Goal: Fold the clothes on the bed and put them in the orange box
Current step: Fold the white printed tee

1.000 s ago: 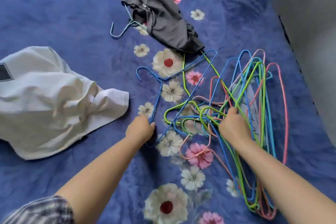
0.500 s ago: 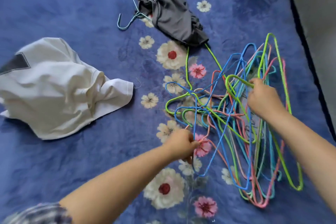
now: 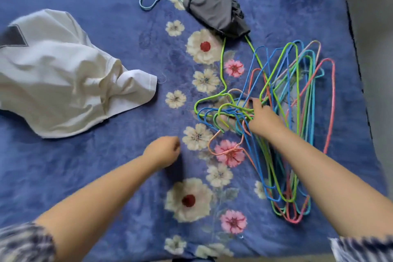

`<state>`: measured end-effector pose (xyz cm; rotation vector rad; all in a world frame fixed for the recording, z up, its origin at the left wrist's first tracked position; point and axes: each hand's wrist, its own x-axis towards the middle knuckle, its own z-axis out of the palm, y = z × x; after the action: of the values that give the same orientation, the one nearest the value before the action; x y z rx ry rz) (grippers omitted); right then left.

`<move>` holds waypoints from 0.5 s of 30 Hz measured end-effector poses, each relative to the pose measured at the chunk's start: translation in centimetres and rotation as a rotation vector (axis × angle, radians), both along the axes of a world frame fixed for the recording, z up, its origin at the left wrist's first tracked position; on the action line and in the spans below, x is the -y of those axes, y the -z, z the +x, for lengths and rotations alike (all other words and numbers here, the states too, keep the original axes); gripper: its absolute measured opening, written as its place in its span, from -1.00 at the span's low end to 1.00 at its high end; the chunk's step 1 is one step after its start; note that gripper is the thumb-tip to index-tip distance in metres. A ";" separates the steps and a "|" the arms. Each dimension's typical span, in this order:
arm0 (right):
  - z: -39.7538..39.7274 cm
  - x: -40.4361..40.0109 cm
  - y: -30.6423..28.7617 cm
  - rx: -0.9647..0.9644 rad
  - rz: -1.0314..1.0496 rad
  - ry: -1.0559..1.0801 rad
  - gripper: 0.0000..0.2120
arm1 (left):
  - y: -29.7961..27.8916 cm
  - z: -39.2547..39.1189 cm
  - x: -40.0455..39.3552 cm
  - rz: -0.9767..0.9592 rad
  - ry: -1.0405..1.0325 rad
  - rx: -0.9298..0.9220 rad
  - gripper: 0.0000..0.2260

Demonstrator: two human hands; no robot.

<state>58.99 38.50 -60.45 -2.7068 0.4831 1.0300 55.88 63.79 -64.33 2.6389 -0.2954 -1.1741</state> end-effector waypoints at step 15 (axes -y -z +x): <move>5.4 -19.8 -0.4 0.242 0.001 -0.346 -0.66 | -5.2 7.7 -21.0 0.152 -0.493 0.626 -0.56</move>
<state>64.43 58.31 -60.04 -2.9252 -0.0298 0.7528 63.59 84.75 -59.16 2.8968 0.3438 -0.2149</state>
